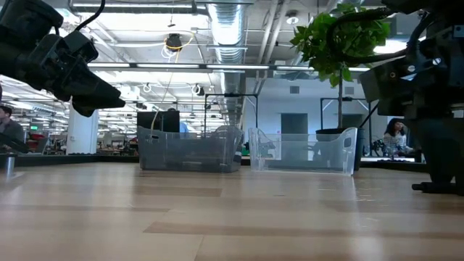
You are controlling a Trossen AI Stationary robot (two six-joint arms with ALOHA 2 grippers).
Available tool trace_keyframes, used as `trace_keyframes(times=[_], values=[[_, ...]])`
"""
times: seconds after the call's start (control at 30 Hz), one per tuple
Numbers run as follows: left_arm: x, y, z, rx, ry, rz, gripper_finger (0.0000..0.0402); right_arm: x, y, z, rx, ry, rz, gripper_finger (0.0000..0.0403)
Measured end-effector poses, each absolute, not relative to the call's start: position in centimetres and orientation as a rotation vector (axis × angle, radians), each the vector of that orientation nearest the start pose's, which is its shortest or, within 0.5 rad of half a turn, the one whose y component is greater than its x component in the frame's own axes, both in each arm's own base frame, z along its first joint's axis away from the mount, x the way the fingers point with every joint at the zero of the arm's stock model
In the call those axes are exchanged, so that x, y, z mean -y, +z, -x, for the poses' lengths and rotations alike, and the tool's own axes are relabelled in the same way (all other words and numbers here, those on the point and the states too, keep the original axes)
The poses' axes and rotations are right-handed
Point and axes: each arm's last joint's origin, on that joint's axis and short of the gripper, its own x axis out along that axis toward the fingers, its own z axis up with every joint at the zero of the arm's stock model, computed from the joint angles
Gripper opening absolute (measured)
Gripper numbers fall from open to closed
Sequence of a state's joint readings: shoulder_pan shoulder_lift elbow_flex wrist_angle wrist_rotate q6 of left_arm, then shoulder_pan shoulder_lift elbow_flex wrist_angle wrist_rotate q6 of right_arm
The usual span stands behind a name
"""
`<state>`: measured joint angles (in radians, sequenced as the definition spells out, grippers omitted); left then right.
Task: Sort pens & pencils
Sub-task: Put the black pen into the black bin
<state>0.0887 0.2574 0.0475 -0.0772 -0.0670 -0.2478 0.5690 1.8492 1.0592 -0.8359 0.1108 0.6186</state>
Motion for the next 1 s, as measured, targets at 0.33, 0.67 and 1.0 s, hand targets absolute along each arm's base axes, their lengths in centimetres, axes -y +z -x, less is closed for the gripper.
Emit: trace_keyframes(times=[0.33,0.67,1.0], values=[[-1.2,15.1,-10.9,-0.267,0.190,0.249,0.0174,-16.1,12.9,-25.7,-1.548,-0.125,0.052,0.0084],[-1.2,15.1,-10.9,-0.267,0.190,0.249,0.0174,-16.1,12.9,-25.7,-1.541,-0.133,0.059,0.0077],[-1.2,15.1,-10.9,-0.267,0.190,0.247,0.0174,-16.4,14.0,-26.7,-1.510,-0.160,0.062,0.0075]])
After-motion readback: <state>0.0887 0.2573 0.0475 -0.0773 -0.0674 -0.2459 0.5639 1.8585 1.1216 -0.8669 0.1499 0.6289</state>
